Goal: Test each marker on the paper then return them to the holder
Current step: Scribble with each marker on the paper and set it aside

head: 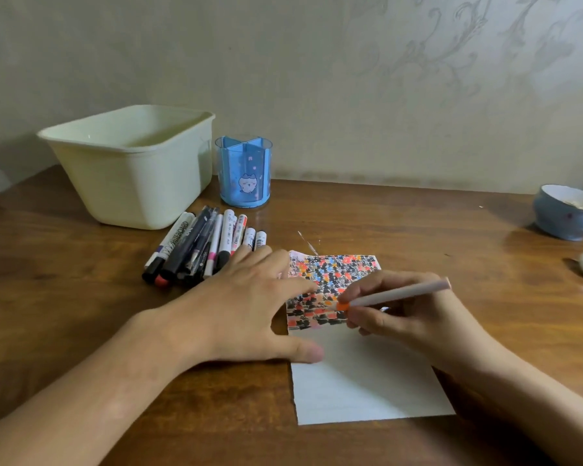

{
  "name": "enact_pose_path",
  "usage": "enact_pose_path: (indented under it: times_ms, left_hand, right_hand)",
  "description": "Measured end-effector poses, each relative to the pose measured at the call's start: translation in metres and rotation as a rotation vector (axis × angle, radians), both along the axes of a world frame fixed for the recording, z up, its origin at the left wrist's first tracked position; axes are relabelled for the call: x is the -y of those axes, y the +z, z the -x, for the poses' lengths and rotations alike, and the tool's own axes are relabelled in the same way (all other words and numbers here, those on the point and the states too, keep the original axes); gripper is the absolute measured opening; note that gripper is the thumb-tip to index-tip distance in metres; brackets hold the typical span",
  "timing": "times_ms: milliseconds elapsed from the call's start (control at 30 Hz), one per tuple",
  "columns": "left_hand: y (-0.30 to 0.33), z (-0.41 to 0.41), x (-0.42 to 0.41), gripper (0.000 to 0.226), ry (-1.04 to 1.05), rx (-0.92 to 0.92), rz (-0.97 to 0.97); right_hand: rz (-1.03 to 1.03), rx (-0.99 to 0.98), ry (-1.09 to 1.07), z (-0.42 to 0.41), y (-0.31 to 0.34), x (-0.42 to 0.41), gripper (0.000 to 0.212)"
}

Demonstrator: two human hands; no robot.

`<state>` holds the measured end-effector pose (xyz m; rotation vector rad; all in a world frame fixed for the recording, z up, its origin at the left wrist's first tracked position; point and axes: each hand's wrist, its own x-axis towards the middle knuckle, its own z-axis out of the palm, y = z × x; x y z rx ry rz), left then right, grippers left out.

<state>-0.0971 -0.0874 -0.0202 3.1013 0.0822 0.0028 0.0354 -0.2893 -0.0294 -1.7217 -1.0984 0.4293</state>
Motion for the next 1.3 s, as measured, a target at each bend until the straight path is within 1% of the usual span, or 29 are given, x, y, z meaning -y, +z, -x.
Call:
enact_pose_path:
  times_ms: [100, 200, 333, 733, 967, 1167, 1300]
  left_hand:
    - [-0.002, -0.001, 0.001, 0.093, 0.013, -0.013, -0.005]
    - [-0.002, -0.001, 0.004, 0.093, 0.008, 0.02, -0.013]
    - [0.0, 0.0, 0.009, 0.088, 0.007, 0.012, -0.014]
    - [0.0, -0.001, 0.009, 0.094, 0.017, -0.005, 0.003]
    - [-0.001, -0.002, 0.009, 0.094, 0.011, -0.01, 0.008]
    - [-0.002, -0.003, 0.008, 0.094, 0.006, -0.006, -0.007]
    - [-0.001, -0.002, 0.008, 0.094, 0.002, -0.007, -0.009]
  right_hand:
    - [0.021, 0.064, -0.018, 0.001, -0.005, -0.001, 0.01]
    - [0.007, 0.051, -0.046, 0.003, -0.009, -0.003, 0.012]
    - [0.023, 0.093, -0.057, 0.006, -0.011, -0.007, 0.013]
    - [0.037, 0.114, -0.051, 0.006, -0.012, -0.006, 0.01]
    - [0.056, 0.168, -0.048, 0.006, -0.011, -0.007, 0.01]
    - [0.035, 0.151, -0.079, 0.006, -0.012, -0.007, 0.012]
    - [0.05, 0.188, -0.067, 0.007, -0.012, -0.008, 0.012]
